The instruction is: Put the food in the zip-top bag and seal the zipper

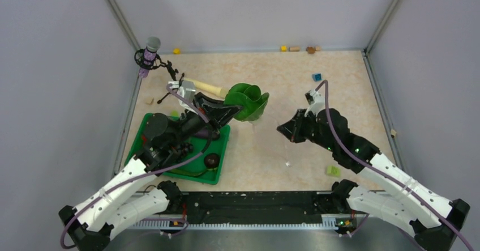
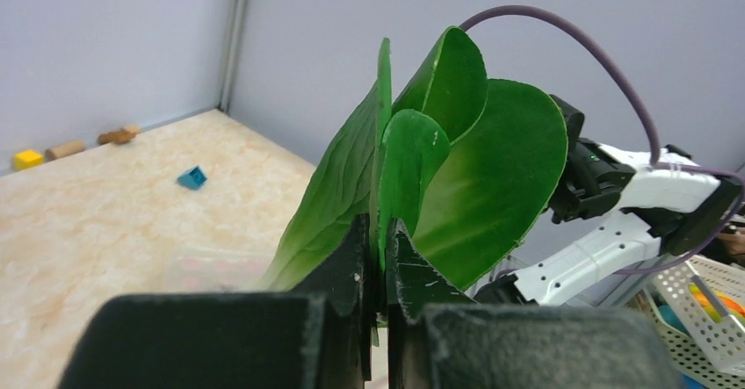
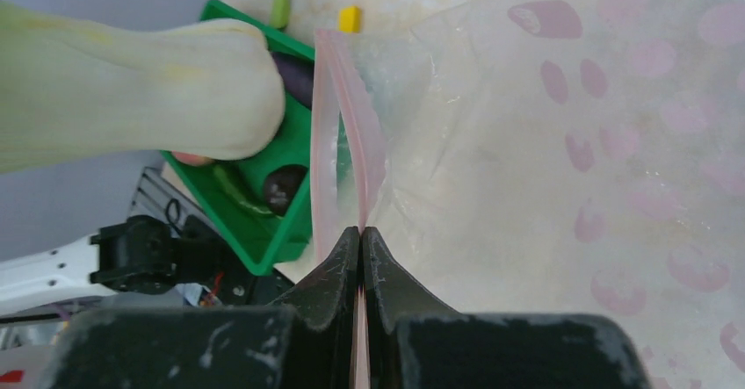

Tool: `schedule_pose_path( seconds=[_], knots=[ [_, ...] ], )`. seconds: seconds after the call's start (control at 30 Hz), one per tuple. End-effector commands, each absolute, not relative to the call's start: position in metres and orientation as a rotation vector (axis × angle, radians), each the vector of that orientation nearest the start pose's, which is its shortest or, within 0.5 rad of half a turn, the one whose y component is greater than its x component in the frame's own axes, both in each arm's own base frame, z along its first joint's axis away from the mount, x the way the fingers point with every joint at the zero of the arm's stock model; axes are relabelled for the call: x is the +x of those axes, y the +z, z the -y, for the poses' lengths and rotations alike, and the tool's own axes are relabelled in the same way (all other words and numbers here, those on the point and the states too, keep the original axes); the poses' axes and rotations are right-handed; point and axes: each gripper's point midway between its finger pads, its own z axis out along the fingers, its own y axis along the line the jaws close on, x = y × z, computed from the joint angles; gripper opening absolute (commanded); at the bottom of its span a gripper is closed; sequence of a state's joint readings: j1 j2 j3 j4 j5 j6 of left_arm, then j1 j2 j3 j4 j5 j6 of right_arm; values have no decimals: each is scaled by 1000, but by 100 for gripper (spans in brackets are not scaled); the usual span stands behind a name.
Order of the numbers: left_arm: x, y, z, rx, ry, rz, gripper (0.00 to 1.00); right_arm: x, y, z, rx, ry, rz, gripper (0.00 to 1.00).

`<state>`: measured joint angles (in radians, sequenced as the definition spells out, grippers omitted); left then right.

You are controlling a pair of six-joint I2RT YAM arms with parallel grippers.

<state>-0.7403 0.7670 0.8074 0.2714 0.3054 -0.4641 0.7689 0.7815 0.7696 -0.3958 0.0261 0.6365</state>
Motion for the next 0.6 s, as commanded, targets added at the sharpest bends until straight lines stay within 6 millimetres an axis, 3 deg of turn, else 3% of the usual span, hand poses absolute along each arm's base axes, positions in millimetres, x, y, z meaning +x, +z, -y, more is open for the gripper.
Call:
schedule_pose_path(
  seconds=[0.0, 0.17, 0.33, 0.57],
  knots=[
    [157, 445, 258, 492, -1326, -1073, 0, 195, 298, -242, -87, 1139, -1879, 0],
    [160, 435, 260, 456, -1364, -1072, 0, 181, 319, -256, -95, 1321, -1814, 0],
    [161, 423, 260, 439, -1381, -1078, 0, 178, 343, -256, -56, 1405, -1733, 0],
    [164, 404, 263, 413, -1409, -1116, 0, 174, 362, -260, -1, 1541, -1640, 0]
  ],
)
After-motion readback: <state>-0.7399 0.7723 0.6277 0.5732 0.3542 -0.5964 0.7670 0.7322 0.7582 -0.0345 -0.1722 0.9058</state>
